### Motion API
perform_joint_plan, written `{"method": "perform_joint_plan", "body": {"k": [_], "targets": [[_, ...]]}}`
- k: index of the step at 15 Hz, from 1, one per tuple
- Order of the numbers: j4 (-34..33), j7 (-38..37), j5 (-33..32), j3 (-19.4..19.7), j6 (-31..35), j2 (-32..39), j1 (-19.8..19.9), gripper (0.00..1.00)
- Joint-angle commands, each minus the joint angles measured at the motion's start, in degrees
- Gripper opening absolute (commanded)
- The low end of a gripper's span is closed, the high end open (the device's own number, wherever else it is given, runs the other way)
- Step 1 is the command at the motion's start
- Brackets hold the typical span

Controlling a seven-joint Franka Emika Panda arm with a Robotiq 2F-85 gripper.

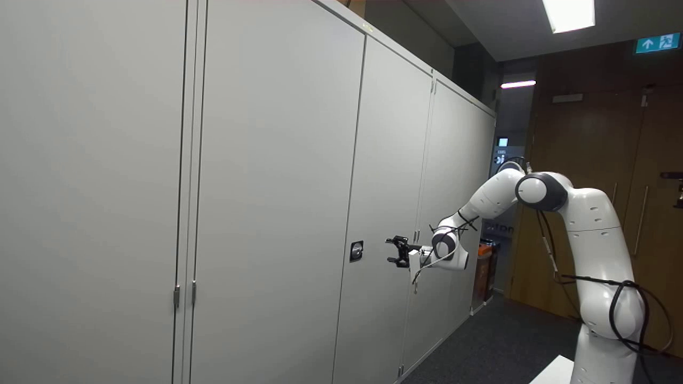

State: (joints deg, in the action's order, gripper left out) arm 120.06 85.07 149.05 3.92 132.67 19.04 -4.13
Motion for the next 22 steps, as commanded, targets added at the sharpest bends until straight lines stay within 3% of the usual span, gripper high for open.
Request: {"method": "perform_joint_plan", "body": {"k": [1, 22], "targets": [[0.0, -0.2, -0.1, 0.3, 0.0, 0.0, -0.2, 1.00], [-0.9, -3.7, -0.1, -0.3, -2.9, 2.3, -0.2, 1.00]]}}
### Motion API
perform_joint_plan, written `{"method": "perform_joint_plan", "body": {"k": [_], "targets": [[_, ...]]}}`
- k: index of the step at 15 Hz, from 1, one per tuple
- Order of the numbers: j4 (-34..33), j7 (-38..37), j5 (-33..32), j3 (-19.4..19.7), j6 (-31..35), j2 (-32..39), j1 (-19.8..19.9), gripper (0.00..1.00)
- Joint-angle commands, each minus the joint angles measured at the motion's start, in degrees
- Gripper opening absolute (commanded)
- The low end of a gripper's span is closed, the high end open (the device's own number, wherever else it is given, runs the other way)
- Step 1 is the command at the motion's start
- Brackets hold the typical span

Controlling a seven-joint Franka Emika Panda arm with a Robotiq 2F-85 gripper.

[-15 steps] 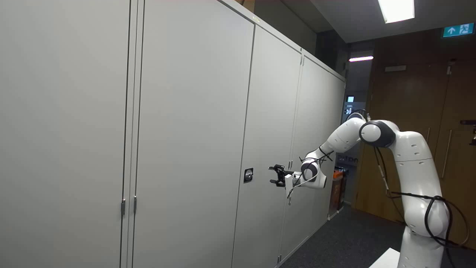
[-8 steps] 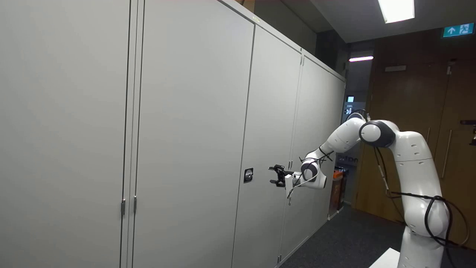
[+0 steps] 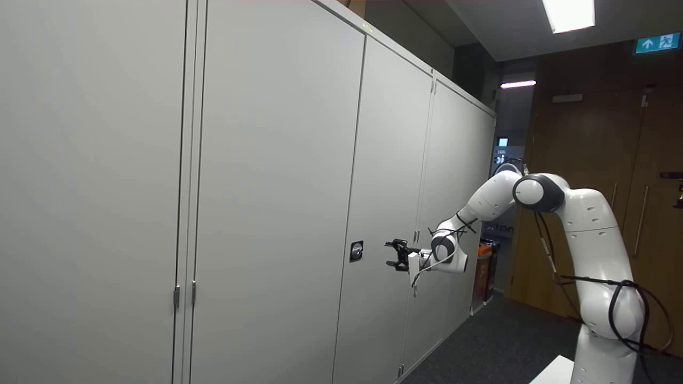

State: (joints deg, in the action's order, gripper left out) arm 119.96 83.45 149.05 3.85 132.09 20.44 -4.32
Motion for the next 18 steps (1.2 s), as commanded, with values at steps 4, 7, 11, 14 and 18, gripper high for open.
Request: {"method": "perform_joint_plan", "body": {"k": [4, 7, 11, 14, 18], "targets": [[-2.7, -6.3, -0.1, -1.2, -1.4, 2.5, -0.8, 1.00], [-4.4, -10.4, -0.1, -1.8, -0.2, 3.8, -1.6, 1.00], [-7.1, -14.1, 0.0, -1.8, 1.0, 5.6, -2.6, 1.00], [-9.1, -14.0, 0.0, -1.3, 0.4, 6.9, -2.9, 1.00], [-12.1, -11.7, 0.0, -5.6, 0.7, 8.7, 1.6, 1.00]]}}
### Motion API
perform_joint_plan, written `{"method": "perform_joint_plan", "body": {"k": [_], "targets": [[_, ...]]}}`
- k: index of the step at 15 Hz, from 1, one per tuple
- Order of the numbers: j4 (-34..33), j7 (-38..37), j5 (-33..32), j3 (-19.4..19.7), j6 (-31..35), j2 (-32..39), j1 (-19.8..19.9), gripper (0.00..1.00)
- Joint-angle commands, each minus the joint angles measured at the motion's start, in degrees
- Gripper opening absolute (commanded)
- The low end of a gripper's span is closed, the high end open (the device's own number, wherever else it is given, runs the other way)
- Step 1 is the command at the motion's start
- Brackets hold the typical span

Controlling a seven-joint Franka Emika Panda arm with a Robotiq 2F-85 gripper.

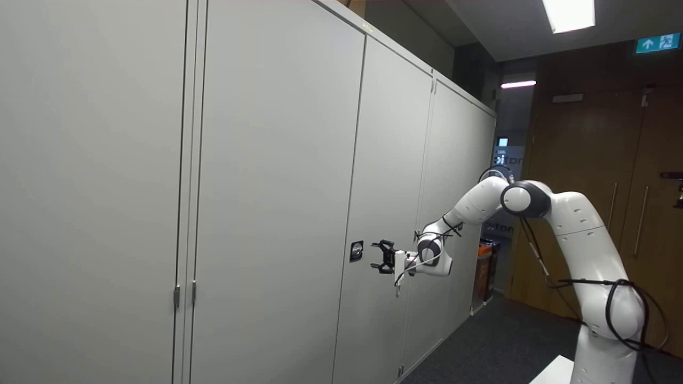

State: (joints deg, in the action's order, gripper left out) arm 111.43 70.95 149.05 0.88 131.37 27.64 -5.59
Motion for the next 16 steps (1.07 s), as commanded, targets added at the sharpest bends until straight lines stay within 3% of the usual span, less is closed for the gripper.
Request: {"method": "perform_joint_plan", "body": {"k": [1, 3, 4, 6, 9, 11, 14, 16], "targets": [[-4.2, 1.0, 0.0, -3.3, 1.6, 2.0, 3.6, 0.97], [-5.4, 1.6, 0.0, -4.8, 1.8, 2.8, 5.0, 0.95], [-6.1, 2.0, 0.0, -5.7, 2.0, 3.4, 5.9, 0.76], [-7.1, 3.1, 0.0, -7.5, 2.3, 4.2, 7.5, 0.68], [-8.4, 5.5, 0.0, -10.3, 2.6, 5.7, 9.9, 0.49], [-9.1, 7.3, 0.0, -12.2, 2.9, 6.6, 11.3, 0.29], [-10.3, 9.9, 0.0, -14.9, 3.6, 8.1, 13.2, 0.26], [-11.2, 11.4, 0.0, -16.4, 3.8, 9.0, 14.3, 0.34]]}}
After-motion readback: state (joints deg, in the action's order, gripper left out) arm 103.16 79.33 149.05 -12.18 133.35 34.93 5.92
